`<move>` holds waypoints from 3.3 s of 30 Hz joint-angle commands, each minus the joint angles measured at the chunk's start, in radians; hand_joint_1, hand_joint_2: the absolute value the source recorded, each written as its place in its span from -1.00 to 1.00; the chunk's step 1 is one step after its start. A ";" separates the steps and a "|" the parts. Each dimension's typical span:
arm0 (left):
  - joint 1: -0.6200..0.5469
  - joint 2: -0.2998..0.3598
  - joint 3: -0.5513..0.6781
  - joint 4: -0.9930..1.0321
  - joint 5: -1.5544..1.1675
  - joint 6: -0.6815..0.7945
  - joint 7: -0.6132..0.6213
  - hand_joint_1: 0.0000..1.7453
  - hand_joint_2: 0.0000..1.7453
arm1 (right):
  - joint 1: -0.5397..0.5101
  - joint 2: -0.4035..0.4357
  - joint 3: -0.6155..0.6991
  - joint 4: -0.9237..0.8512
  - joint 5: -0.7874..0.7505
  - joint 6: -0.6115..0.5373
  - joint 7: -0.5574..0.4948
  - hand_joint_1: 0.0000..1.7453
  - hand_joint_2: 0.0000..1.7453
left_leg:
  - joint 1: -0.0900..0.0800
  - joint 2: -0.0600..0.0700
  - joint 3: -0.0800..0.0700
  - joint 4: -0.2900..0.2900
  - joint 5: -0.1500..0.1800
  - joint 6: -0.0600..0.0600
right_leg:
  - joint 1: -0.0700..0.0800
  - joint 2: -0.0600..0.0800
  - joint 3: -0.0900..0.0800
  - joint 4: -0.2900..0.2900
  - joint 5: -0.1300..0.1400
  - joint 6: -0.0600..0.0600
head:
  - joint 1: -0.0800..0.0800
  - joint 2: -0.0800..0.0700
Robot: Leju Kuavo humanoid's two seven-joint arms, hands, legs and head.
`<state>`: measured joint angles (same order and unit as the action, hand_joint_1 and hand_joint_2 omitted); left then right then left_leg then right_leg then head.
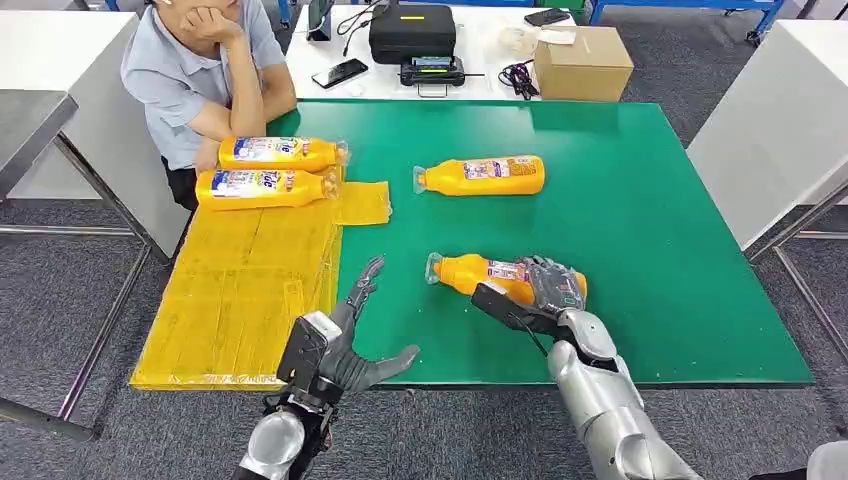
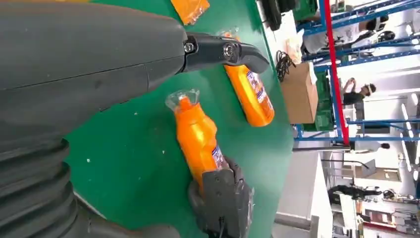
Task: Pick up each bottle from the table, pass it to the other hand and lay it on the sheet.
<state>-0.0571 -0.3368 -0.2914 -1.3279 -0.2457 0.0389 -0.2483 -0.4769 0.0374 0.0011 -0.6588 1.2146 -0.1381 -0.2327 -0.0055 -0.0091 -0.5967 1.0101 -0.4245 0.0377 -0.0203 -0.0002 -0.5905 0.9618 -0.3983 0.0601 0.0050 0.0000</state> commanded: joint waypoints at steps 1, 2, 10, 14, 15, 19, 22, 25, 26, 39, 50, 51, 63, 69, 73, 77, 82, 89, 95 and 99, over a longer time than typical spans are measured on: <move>-0.041 -0.012 -0.021 0.082 0.008 -0.004 0.002 -1.00 1.00 | 0.047 -0.013 -0.032 0.117 -0.042 0.017 -0.024 1.00 1.00 | 0.002 -0.004 0.001 -0.001 0.000 -0.002 | 0.002 -0.005 0.003 -0.002 0.000 -0.002 | 0.000 0.000; -0.040 -0.012 -0.022 0.081 0.009 -0.004 0.002 -1.00 1.00 | 0.049 -0.012 -0.033 0.113 -0.056 0.022 -0.031 1.00 1.00 | 0.002 -0.004 0.002 -0.002 0.000 -0.002 | 0.002 -0.005 0.004 -0.003 0.000 -0.003 | -0.001 0.000; -0.027 -0.012 -0.011 0.052 0.060 0.088 -0.024 -1.00 1.00 | 0.082 0.031 -0.093 -0.010 -0.270 0.099 -0.141 1.00 1.00 | 0.002 0.000 0.002 -0.001 0.000 -0.002 | 0.002 -0.001 0.002 -0.001 0.000 -0.003 | 0.000 0.000; -0.025 -0.012 -0.007 0.049 0.060 0.087 -0.025 -1.00 1.00 | 0.086 0.031 -0.089 -0.023 -0.273 0.104 -0.133 1.00 1.00 | 0.001 0.005 0.006 -0.001 -0.001 -0.002 | 0.002 0.003 0.013 -0.001 0.003 -0.006 | 0.000 0.000; -0.025 -0.012 -0.008 0.049 0.060 0.087 -0.025 -1.00 1.00 | 0.088 0.029 -0.089 -0.022 -0.273 0.104 -0.133 1.00 1.00 | 0.002 0.005 0.005 -0.001 -0.001 -0.003 | 0.002 0.003 0.013 -0.001 0.003 -0.007 | 0.000 0.000; -0.025 -0.012 -0.008 0.049 0.060 0.087 -0.025 -1.00 1.00 | 0.088 0.029 -0.089 -0.022 -0.273 0.104 -0.133 1.00 1.00 | 0.003 0.004 0.005 -0.001 0.000 -0.003 | 0.004 0.003 0.012 -0.001 0.003 -0.007 | 0.000 0.000; -0.021 -0.012 0.009 0.059 0.108 0.104 -0.007 -1.00 1.00 | 0.098 0.056 -0.078 -0.102 -0.355 0.132 -0.185 1.00 1.00 | 0.003 0.005 0.005 -0.001 0.000 -0.003 | 0.004 0.003 0.012 -0.002 0.004 -0.007 | 0.000 0.000; -0.016 -0.012 0.032 0.073 0.168 0.104 -0.004 -1.00 1.00 | 0.122 0.070 -0.033 -0.228 -0.424 0.165 -0.185 1.00 1.00 | 0.003 0.007 0.005 -0.001 -0.001 -0.004 | 0.004 0.005 0.011 -0.001 0.004 -0.007 | 0.000 0.000; -0.013 -0.012 0.040 0.078 0.199 0.103 -0.006 -1.00 1.00 | 0.124 0.074 -0.019 -0.259 -0.434 0.164 -0.186 1.00 1.00 | 0.002 0.009 0.005 -0.001 -0.001 -0.003 | 0.003 0.007 0.011 0.000 0.004 -0.006 | 0.000 0.000; -0.095 -0.005 0.094 0.427 0.631 -0.030 -0.012 -1.00 1.00 | 0.124 0.092 0.232 -0.388 -0.644 0.255 -0.249 1.00 1.00 | 0.002 0.008 -0.007 -0.001 0.000 -0.003 | 0.003 0.008 0.001 0.000 0.003 -0.006 | 0.000 0.000; -0.165 -0.005 0.072 0.392 0.619 0.067 -0.109 -1.00 1.00 | 0.124 0.081 0.311 -0.396 -0.714 0.248 -0.223 1.00 1.00 | 0.003 0.005 -0.012 0.000 0.000 -0.003 | 0.003 0.005 -0.003 0.001 0.002 -0.007 | 0.000 0.000; -0.172 -0.006 0.065 0.388 0.610 0.079 -0.125 -1.00 1.00 | 0.124 0.083 0.321 -0.393 -0.718 0.249 -0.222 1.00 1.00 | 0.003 0.005 -0.011 0.000 -0.001 -0.004 | 0.004 0.005 -0.001 0.001 0.002 -0.008 | 0.000 0.000; -0.200 0.006 0.019 0.340 0.655 0.170 -0.217 -1.00 1.00 | 0.101 0.083 0.423 -0.318 -0.799 0.245 -0.226 1.00 1.00 | 0.003 0.005 -0.013 0.001 -0.001 -0.004 | 0.004 0.005 -0.003 0.002 0.002 -0.007 | 0.000 0.000; -0.189 0.033 -0.048 0.338 0.789 0.128 -0.143 -1.00 1.00 | 0.096 0.055 0.485 -0.313 -0.854 0.234 -0.223 1.00 1.00 | 0.002 0.005 -0.014 -0.001 0.001 -0.003 | 0.003 0.005 -0.004 0.001 0.003 -0.006 | 0.000 0.000; -0.201 0.037 -0.085 0.377 0.834 0.098 -0.117 -1.00 1.00 | 0.083 0.052 0.500 -0.304 -0.871 0.229 -0.221 1.00 1.00 | 0.002 0.005 -0.013 -0.001 0.000 -0.003 | 0.003 0.005 -0.003 0.001 0.003 -0.007 | 0.000 0.000; -0.212 0.050 -0.148 0.404 0.894 0.048 -0.084 -1.00 1.00 | 0.075 0.042 0.521 -0.305 -0.895 0.221 -0.219 1.00 1.00 | 0.002 0.005 -0.015 -0.001 0.001 -0.003 | 0.003 0.005 -0.005 0.000 0.004 -0.006 | 0.000 0.000; -0.207 0.067 -0.205 0.394 0.917 0.012 -0.056 -1.00 1.00 | 0.083 0.029 0.518 -0.312 -0.921 0.209 -0.219 1.00 1.00 | 0.002 0.005 -0.014 -0.001 0.001 -0.003 | 0.003 0.005 -0.004 0.000 0.003 -0.006 | 0.001 0.000; -0.199 0.076 -0.247 0.392 0.912 -0.009 -0.048 -1.00 1.00 | 0.086 0.019 0.510 -0.312 -0.933 0.207 -0.221 1.00 1.00 | 0.002 0.004 -0.015 -0.001 0.001 -0.003 | 0.003 0.004 -0.005 0.001 0.003 -0.006 | 0.000 0.000; -0.221 0.083 -0.291 0.397 0.883 0.025 -0.088 -1.00 1.00 | 0.078 0.024 0.516 -0.307 -0.955 0.214 -0.221 1.00 1.00 | 0.002 0.005 -0.014 0.000 0.000 -0.003 | 0.003 0.004 -0.004 0.001 0.003 -0.007 | 0.000 0.000; -0.224 0.084 -0.268 0.373 0.889 0.052 -0.122 -1.00 1.00 | 0.067 0.026 0.534 -0.314 -0.953 0.213 -0.218 1.00 1.00 | 0.002 0.005 -0.013 0.000 0.000 -0.003 | 0.003 0.005 -0.004 0.002 0.002 -0.007 | 0.000 0.000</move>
<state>-0.2380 -0.2819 -0.4917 -0.9838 0.6474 0.0679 -0.3429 -0.3477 0.0790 0.4845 -1.0189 0.2617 0.0763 -0.4608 -0.0039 -0.0049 -0.6144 1.0100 -0.4228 0.0364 -0.0181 0.0044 -0.5983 0.9631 -0.3942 0.0558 0.0053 0.0000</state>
